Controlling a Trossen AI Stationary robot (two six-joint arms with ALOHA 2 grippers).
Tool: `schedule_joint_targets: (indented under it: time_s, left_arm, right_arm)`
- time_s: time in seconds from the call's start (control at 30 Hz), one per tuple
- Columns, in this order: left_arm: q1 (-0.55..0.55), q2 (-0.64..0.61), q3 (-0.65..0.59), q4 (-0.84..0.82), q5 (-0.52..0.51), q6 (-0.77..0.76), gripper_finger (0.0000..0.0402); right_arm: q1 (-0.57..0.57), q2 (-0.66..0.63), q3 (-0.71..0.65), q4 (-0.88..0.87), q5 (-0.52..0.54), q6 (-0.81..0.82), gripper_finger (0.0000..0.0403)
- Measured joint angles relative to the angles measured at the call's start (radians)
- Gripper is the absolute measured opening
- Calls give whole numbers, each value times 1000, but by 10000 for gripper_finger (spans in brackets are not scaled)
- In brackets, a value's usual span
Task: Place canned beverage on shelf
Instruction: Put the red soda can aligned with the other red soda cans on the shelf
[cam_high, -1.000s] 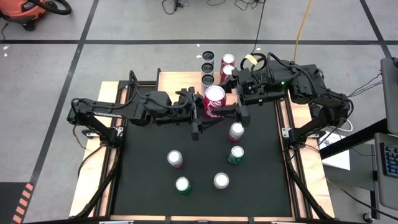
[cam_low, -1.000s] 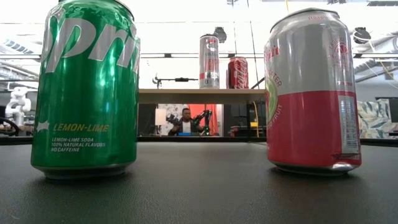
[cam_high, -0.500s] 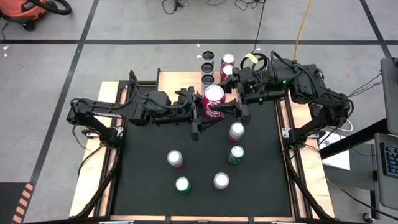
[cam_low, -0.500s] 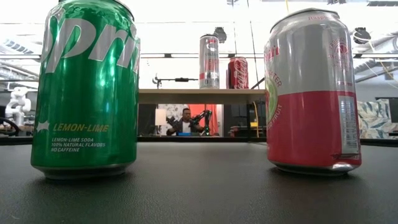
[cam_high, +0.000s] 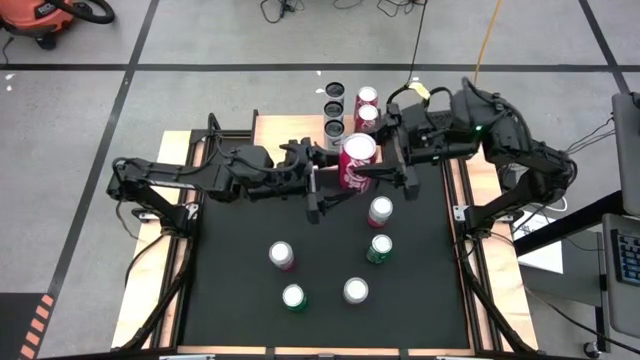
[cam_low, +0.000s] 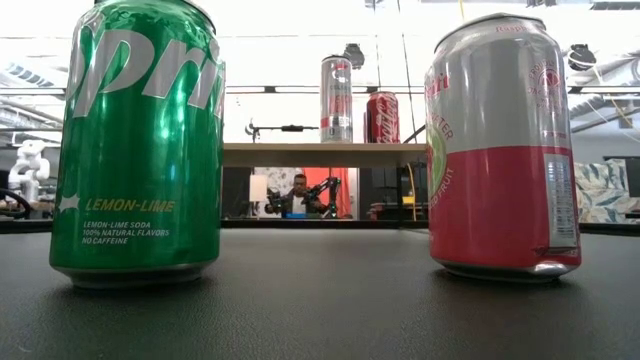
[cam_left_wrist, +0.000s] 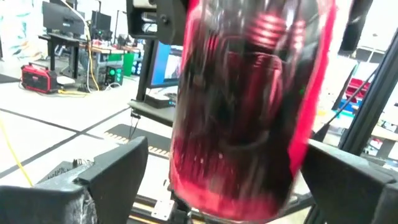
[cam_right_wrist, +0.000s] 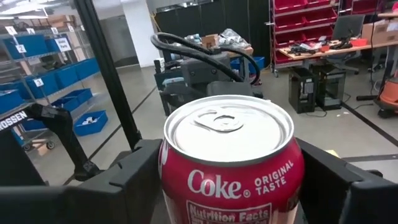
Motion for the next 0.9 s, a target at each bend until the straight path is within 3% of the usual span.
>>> schedule_joint_targets:
  time_s: [0.47, 0.63, 0.77, 0.9]
  left_arm:
    - [-6, -58, -1, -11, -33, 7, 394]
    - [-6, -59, -1, -14, -43, 7, 394]
    - [-7, -58, -1, -9, -44, 6, 393]
    - [-7, -58, -1, -13, -44, 6, 393]
  right_arm:
    - [0, -148, 2, -138, 8, -17, 274]
    - [0, -201, -8, -261, 76, -9, 274]
    - [0, -257, -98, -262, 88, 15, 274]
    - [0, -339, -290, -147, 86, 59, 274]
